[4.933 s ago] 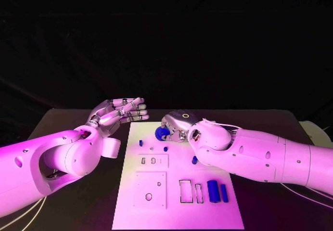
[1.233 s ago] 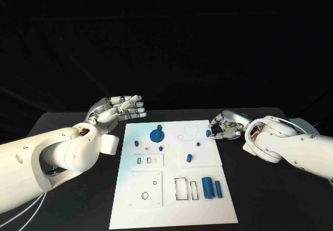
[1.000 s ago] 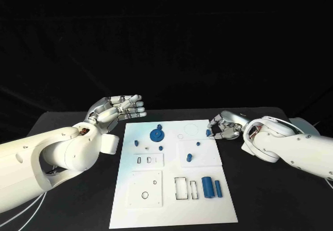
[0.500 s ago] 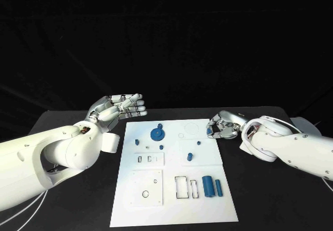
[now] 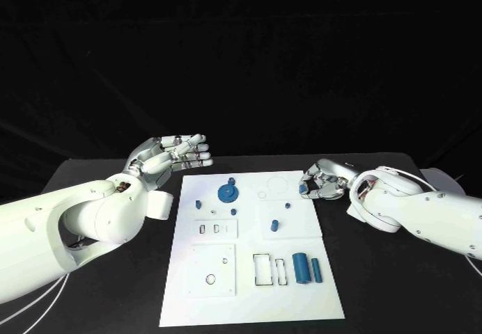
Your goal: Assemble the parts on the task board
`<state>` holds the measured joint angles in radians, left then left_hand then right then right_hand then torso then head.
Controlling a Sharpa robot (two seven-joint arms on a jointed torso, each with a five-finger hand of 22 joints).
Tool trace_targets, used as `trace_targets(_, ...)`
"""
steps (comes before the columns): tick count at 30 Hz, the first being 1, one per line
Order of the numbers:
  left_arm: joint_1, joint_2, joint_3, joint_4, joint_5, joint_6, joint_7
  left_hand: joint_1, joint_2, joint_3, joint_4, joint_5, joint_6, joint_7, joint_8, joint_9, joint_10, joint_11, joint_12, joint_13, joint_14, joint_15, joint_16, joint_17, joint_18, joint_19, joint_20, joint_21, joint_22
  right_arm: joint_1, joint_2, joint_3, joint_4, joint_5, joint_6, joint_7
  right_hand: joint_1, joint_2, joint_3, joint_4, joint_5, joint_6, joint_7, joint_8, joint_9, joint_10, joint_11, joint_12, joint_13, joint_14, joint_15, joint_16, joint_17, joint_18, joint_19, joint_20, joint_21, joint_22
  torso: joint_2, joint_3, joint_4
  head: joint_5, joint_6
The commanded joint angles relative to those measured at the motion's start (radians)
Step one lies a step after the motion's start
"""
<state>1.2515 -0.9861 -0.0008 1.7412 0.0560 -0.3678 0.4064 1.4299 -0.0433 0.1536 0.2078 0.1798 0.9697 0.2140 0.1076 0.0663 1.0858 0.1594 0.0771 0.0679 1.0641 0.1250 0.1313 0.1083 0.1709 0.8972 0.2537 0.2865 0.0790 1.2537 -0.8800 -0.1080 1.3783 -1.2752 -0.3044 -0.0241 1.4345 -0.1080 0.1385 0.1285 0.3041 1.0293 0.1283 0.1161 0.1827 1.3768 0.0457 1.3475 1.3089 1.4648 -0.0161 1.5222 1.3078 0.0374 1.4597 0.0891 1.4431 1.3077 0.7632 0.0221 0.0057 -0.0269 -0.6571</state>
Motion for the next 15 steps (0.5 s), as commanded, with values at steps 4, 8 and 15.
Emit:
trace_targets(4, 0.001, 0.001, 0.000, 0.001, 0.001, 0.019, 0.003, 0.006, 0.007, 0.001, -0.003, 0.000, 0.001, 0.007, -0.004, 0.000, -0.001, 0.008, -0.005, 0.000, 0.002, 0.005, -0.007, 0.001, 0.014, 0.000, 0.003, -0.004, -0.001, -0.001, 0.003, 0.000, -0.002, -0.017, 0.012, 0.002, 0.002, 0.011, 0.009, -0.003, -0.005, 0.009, -0.001, 0.004, 0.001, 0.004, -0.001, 0.004, 0.019, 0.087, -0.007, 0.005, 0.182, 0.002, 0.006, 0.000, 0.006, 0.142, 0.000, 0.0004, -0.0001, 0.000, -0.002)
trace_targets(8, 0.001, 0.001, 0.000, -0.001, 0.001, 0.020, 0.002, 0.008, 0.007, 0.001, -0.004, 0.000, 0.001, 0.007, -0.005, 0.000, -0.001, 0.008, -0.006, 0.000, 0.002, 0.005, -0.007, 0.002, 0.014, 0.000, 0.003, -0.005, -0.002, -0.001, 0.005, 0.000, -0.004, -0.019, 0.010, 0.001, 0.002, 0.011, 0.009, -0.003, -0.005, 0.009, -0.001, 0.004, 0.001, 0.004, -0.001, 0.003, 0.018, 0.087, -0.007, 0.005, 0.182, 0.002, 0.006, 0.000, 0.006, 0.142, 0.000, 0.0008, 0.0011, -0.001, -0.002)
trace_targets(15, 0.001, 0.000, 0.000, -0.003, 0.001, 0.020, 0.001, 0.008, 0.007, 0.002, -0.004, 0.000, 0.001, 0.007, -0.005, 0.000, -0.001, 0.008, -0.006, 0.000, 0.002, 0.005, -0.008, 0.002, 0.014, 0.000, 0.003, -0.005, -0.002, -0.001, 0.008, 0.000, -0.004, -0.020, 0.002, 0.000, 0.003, 0.017, 0.020, -0.005, -0.008, 0.017, -0.004, 0.006, 0.002, 0.008, -0.003, 0.007, 0.023, 0.087, -0.008, 0.006, 0.184, 0.001, 0.009, -0.002, 0.008, 0.145, 0.000, 0.0007, 0.0010, -0.001, -0.004)
